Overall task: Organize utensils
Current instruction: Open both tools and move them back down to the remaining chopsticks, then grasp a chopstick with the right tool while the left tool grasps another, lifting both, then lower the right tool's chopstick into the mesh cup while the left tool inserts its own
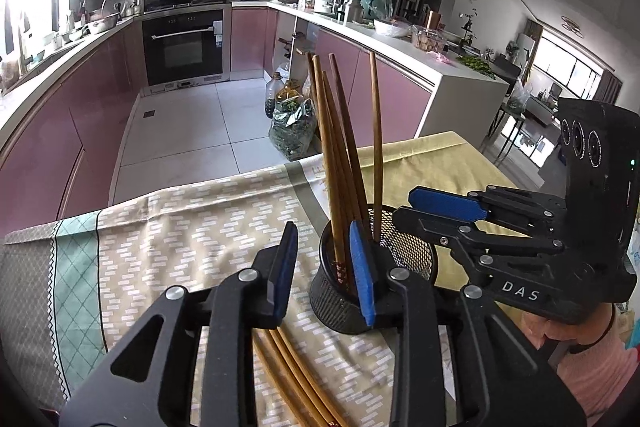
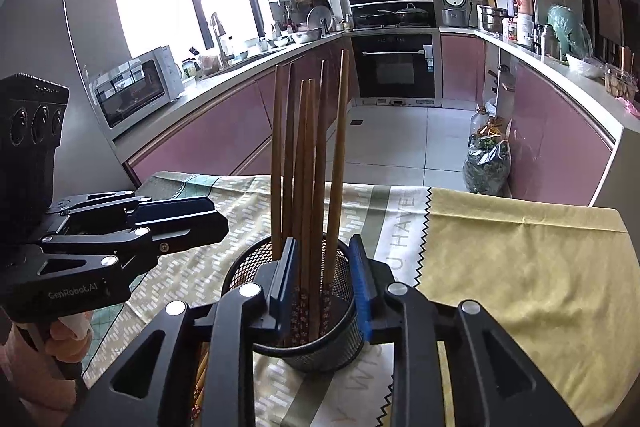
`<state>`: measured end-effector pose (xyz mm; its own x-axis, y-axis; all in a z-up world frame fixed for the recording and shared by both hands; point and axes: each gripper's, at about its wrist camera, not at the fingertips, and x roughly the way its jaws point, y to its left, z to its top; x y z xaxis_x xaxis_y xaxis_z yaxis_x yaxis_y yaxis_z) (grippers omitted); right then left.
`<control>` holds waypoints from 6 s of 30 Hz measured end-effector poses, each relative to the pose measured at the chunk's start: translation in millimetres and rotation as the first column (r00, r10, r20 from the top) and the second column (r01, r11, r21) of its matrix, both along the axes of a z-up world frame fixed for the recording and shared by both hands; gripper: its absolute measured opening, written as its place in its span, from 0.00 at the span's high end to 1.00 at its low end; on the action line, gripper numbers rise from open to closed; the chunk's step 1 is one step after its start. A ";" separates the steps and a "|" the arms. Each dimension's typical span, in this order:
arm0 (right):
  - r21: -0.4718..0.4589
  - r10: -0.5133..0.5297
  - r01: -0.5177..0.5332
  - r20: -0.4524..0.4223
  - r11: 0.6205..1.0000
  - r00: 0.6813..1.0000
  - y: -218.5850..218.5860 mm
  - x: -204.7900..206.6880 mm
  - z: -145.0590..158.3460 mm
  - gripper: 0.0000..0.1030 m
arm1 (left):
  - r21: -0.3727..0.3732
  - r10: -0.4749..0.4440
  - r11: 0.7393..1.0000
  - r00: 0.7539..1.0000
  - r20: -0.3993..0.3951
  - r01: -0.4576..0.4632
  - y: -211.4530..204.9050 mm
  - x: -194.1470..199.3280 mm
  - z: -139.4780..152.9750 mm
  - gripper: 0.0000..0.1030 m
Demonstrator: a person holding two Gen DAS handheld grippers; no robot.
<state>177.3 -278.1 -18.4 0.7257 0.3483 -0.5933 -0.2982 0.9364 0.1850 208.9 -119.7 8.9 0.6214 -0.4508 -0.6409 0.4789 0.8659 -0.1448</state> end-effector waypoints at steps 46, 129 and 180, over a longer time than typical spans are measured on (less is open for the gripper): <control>-0.073 0.170 -0.190 -0.216 0.979 0.961 97.6 -68.3 -88.3 0.67 | 0.088 0.102 0.992 0.979 -0.179 -0.087 74.0 -93.7 -114.0 0.63; -0.011 0.104 -0.109 -0.203 0.994 0.974 75.5 -44.9 -80.5 0.95 | 0.137 0.174 0.979 0.974 -0.145 -0.154 59.1 -60.0 -105.6 0.92; 0.138 0.134 -0.133 0.003 0.981 0.991 25.0 -83.6 -15.6 0.95 | -0.074 0.018 0.997 0.999 -0.026 -0.020 74.3 -122.5 -9.0 0.93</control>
<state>93.7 -253.2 -34.0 0.6634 0.5204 -0.5377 -0.4171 0.8537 0.3117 86.4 -45.4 -0.1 0.6143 -0.4860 -0.6217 0.4577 0.8612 -0.2210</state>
